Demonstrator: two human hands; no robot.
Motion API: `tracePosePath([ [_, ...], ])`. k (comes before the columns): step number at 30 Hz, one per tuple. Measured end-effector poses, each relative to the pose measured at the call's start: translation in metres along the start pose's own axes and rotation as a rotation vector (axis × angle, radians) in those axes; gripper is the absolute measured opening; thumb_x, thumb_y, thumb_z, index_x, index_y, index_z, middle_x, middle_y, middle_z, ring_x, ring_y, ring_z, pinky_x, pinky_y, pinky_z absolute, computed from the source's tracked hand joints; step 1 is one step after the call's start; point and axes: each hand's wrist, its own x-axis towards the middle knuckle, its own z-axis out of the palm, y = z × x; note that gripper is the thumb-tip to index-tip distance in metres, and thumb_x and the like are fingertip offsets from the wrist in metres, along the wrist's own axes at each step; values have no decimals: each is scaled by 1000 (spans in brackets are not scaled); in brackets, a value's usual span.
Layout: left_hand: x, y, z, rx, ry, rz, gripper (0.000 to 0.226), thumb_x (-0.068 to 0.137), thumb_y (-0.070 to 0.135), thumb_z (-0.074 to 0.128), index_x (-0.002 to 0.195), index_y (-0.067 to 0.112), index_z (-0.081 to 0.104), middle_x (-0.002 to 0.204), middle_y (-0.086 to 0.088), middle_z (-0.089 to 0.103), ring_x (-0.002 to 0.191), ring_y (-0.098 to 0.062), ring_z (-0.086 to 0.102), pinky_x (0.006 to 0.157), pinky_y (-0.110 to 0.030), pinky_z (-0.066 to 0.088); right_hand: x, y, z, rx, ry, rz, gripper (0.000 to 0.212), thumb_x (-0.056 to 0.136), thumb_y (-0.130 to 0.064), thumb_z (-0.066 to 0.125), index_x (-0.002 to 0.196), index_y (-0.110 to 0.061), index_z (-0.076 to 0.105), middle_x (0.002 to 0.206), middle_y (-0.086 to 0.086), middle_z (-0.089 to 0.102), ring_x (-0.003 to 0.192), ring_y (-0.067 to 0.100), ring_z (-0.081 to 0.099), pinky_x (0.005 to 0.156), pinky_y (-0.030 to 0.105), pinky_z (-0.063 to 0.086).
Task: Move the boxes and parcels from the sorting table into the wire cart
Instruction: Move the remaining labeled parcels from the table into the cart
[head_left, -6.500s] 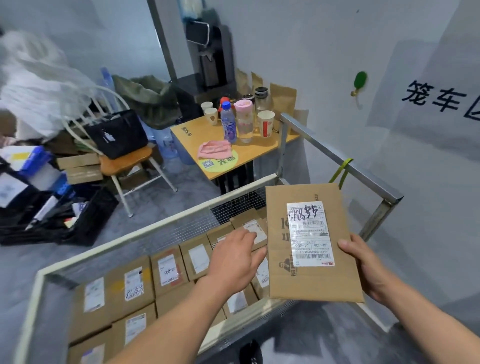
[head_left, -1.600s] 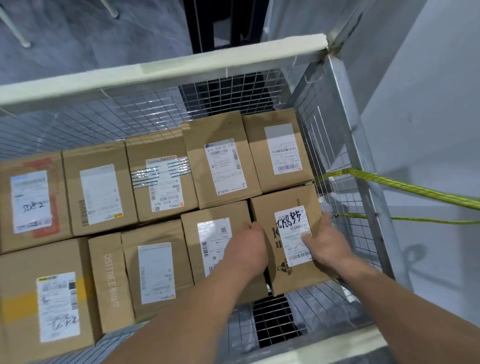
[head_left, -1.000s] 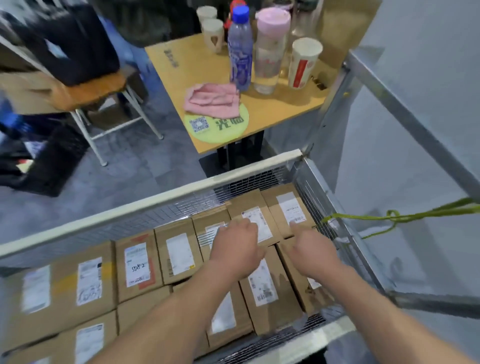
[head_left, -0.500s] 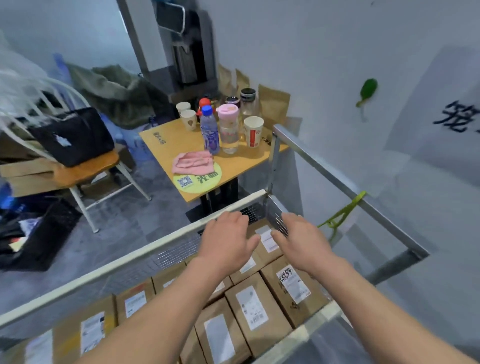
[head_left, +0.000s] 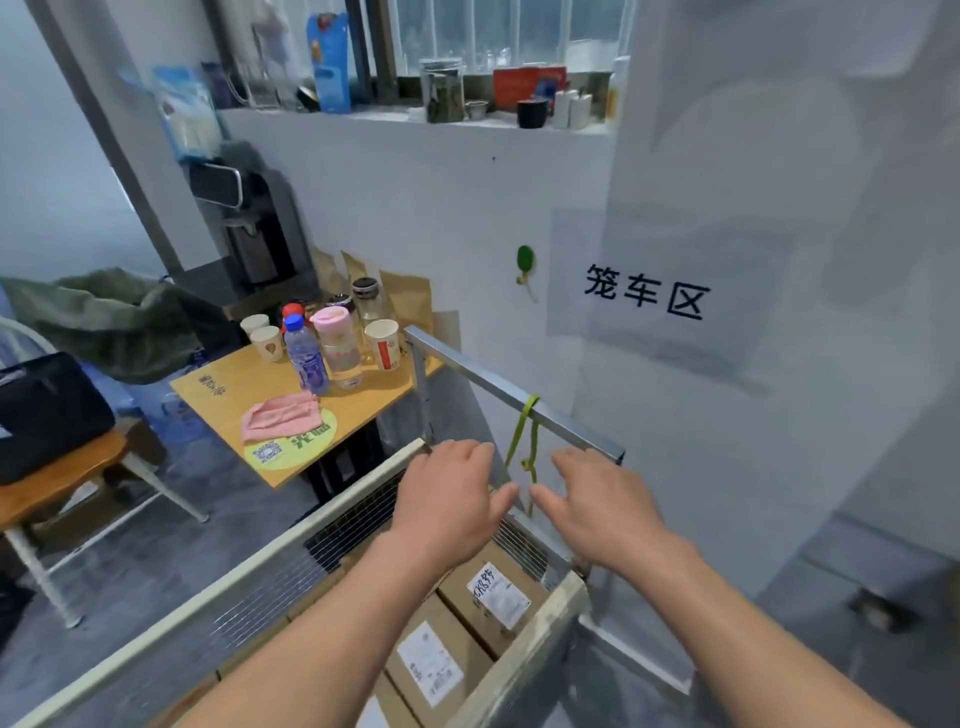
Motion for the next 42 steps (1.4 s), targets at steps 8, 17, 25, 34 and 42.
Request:
tracePosePath([
  [8,39,80,-8,-10,15,284,51,99,58,40,132,21,53,137,3,57,129,-21,49,101,-39,41,-46,72,-46,-78,18,311,45,97,-59,44,122,-24,60,129,1,65,121,28,59,92,38,48],
  [17,54,165,14,15,-124,584,57,97,63,39,133,19,50,132,-2,59,124,-27,52,96,-40,43,-119,131,-69,-89,-53,651,59,93,-66,47,137,-28,56,140,-2,60,128,23,56,99,38,49],
  [25,63,221,37,52,-277,748,67,96,68,38,139,18,48,140,-4,52,128,-28,48,100,-46,44,-163,163,-77,-43,-36,862,69,89,-69,51,143,-27,53,141,-2,59,128,23,56,94,37,49],
  [34,71,299,53,54,-378,830,67,95,68,42,140,19,47,140,-7,51,126,-29,50,97,-45,45,-196,219,-81,12,-39,996,71,88,-69,53,145,-26,51,143,-2,59,129,24,56,100,41,50],
  [42,78,383,55,114,-403,882,65,95,69,42,136,19,50,131,-5,56,121,-28,54,93,-42,46,-228,293,-97,85,-1,1050,72,88,-70,53,143,-23,53,133,0,64,119,23,62,94,40,53],
])
